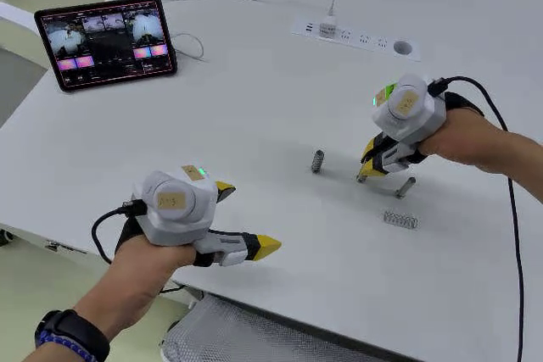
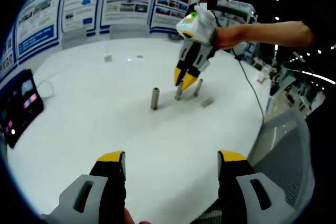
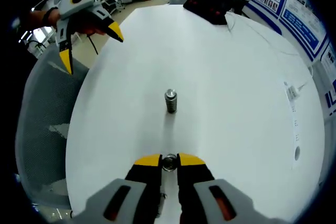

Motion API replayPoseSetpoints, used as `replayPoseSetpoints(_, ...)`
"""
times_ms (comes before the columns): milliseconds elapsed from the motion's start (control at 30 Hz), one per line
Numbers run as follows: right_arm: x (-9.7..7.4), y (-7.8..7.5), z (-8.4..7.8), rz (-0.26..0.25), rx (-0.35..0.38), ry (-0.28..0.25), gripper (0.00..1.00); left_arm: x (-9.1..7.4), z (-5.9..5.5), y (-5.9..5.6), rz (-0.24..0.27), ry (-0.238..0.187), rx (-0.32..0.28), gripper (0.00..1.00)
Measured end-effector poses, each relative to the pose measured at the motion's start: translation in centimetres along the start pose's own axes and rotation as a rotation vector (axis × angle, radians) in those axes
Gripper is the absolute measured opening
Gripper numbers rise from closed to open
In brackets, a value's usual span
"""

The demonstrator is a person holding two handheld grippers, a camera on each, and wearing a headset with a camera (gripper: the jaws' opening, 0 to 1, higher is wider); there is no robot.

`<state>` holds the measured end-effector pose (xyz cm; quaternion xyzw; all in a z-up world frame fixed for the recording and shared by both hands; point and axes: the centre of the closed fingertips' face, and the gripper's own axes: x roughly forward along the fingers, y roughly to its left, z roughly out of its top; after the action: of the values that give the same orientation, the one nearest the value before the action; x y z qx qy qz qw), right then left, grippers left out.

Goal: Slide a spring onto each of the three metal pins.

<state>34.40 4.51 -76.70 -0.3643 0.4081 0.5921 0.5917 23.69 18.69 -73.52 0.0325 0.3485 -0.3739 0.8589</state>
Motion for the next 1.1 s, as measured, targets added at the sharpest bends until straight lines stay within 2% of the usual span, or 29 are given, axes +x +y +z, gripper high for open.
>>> replayPoseSetpoints(400, 0.6, 0.3, -0.5, 0.010, 0.003, 0.015, 0.14, -0.1, 0.2, 0.1, 0.006, 0.000, 0.000, 0.72)
replayPoseSetpoints(500, 0.4, 0.3, -0.6, 0.006, 0.013, 0.015, 0.19, -0.2, 0.3, 0.1, 0.007, -0.001, 0.001, 0.73)
replayPoseSetpoints(600, 0.0, 0.9, -0.5, 0.032, 0.037, -0.003, 0.24, -0.2, 0.4, -0.1, 0.005, -0.003, 0.003, 0.73)
replayPoseSetpoints(800, -0.7, 0.6, -1.3, -0.009, 0.036, 0.004, 0.28, -0.3, 0.6, -0.4, 0.003, -0.006, 0.010, 0.73)
replayPoseSetpoints(933, -1.4, 0.2, -1.4, -0.044, 0.068, -0.027, 0.33, -0.3, 0.7, -0.5, 0.004, -0.008, 0.013, 0.73)
replayPoseSetpoints(1100, -2.2, 0.1, -0.9, -0.060, 0.168, -0.124, 0.35, -0.6, 0.9, -0.7, 0.008, -0.014, 0.011, 0.73)
